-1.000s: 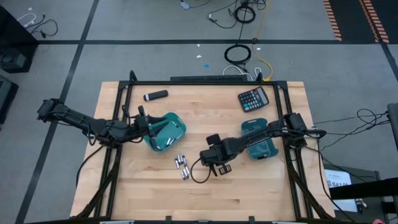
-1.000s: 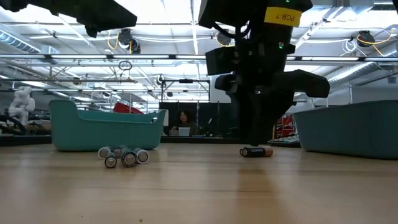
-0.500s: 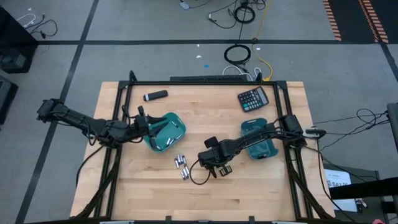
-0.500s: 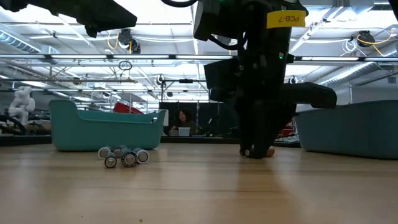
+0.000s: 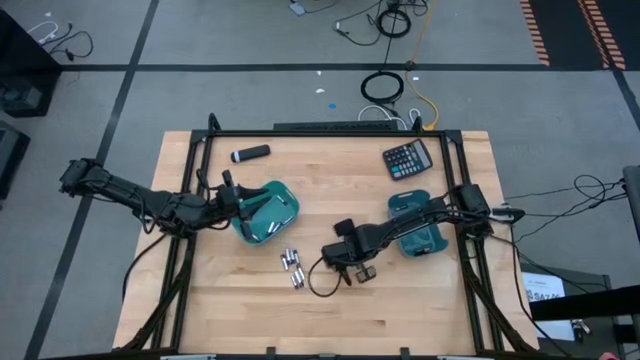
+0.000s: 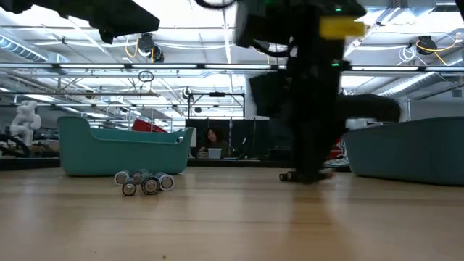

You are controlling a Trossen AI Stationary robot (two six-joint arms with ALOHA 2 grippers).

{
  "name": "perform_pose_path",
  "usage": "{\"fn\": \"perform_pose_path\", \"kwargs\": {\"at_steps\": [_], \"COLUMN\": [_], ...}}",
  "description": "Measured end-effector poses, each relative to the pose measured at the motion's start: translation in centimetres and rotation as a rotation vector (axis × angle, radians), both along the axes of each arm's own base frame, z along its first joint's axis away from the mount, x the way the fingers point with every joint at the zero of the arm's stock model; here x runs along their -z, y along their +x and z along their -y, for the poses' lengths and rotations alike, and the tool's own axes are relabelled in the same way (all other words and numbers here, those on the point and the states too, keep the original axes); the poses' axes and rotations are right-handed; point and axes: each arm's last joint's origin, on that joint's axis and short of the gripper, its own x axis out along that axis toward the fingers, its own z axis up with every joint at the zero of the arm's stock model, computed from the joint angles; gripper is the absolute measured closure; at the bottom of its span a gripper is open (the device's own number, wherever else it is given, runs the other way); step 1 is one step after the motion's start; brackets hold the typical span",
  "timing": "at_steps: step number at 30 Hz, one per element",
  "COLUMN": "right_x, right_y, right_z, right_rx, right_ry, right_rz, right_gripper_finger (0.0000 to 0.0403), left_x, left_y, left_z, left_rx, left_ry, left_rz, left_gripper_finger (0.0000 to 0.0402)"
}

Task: Sort batteries
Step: Put the black battery into the blue bin

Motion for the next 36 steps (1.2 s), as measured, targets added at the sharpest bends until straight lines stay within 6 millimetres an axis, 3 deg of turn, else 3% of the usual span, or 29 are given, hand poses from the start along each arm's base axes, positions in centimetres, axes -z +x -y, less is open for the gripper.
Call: {"fn": "perform_pose_path", "kwargs": {"at_steps": [5,10,13,20,25,29,36], "right_x": [-3.7,-6.7,-9.0,-12.1,-11.9,-10.5,-9.6], "right_y": [-1.3,-4.0,-5.7,-9.0,-11.4,-13.5,-16.1], "right_z": [0.3,0.9,1.8,3.2,3.9,4.4,4.9], "right_rx": [0.073,0.173,0.284,0.518,0.603,0.661,0.752], "right_ry": [-0.047,-0.166,-0.168,-0.126,-0.144,-0.148,-0.114], "right_rz": [0.052,0.023,0.011,-0.050,-0.039,-0.021,-0.004], "right_gripper_finger": [0.0382,0.0382,0.0382,0.0349,0.0343,0.0326,0.0230], "left_x": [0.0,0.0,0.0,0.0,0.1,0.1,0.1], "left_y": [0.0,0.0,0.0,0.0,0.0,-0.1,-0.1], "left_z": [0.0,0.0,0.0,0.0,0.1,0.3,0.3], "left_rx": [0.000,0.000,0.000,0.000,0.006,0.017,0.016], "left_ry": [0.000,0.000,0.000,0.001,0.003,0.005,0.004], "left_rz": [0.000,-0.002,-0.002,-0.004,-0.013,-0.015,-0.012], "left_gripper_finger": [0.0299,0.0299,0.0299,0.0299,0.0299,0.0299,0.0299]}}
